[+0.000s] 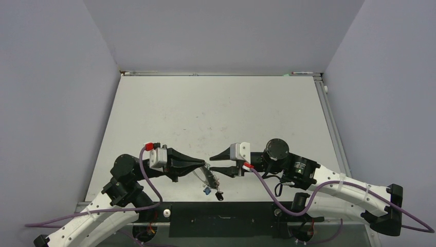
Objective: Put the keys on the keyring
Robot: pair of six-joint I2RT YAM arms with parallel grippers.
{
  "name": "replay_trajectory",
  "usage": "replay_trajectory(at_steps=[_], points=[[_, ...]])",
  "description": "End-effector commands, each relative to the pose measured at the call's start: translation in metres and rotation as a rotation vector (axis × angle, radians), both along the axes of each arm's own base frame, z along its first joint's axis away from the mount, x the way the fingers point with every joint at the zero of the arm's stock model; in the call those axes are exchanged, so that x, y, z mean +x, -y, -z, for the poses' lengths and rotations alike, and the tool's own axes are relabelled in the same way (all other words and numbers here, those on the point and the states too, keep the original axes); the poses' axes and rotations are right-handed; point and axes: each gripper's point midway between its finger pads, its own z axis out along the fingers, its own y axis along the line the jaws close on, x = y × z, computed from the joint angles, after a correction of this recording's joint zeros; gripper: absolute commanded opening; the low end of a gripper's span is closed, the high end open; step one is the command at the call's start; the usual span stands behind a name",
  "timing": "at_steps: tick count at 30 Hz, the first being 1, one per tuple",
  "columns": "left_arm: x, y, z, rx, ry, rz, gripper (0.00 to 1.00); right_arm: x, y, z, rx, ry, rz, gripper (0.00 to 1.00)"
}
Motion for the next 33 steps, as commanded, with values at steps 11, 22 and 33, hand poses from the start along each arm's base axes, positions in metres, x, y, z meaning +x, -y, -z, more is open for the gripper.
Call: replay_trajectory(at_steps=[11, 22, 33], points=[[-0.006, -0.003, -0.024, -0.073, 0.064, 0.018, 0.00, 0.000, -0.009, -0.022, 0.065, 0.021, -0.021, 0.20], [-0.005, -0.005, -0.031, -0.105, 0.056, 0.007, 0.00, 0.001, -0.012, -0.020, 0.060, 0.022, -0.027, 0.05], [0.006, -0.011, -0.047, -0.216, -0.010, -0.058, 0.00, 0.006, -0.016, -0.030, 0.114, 0.023, 0.007, 0.05]])
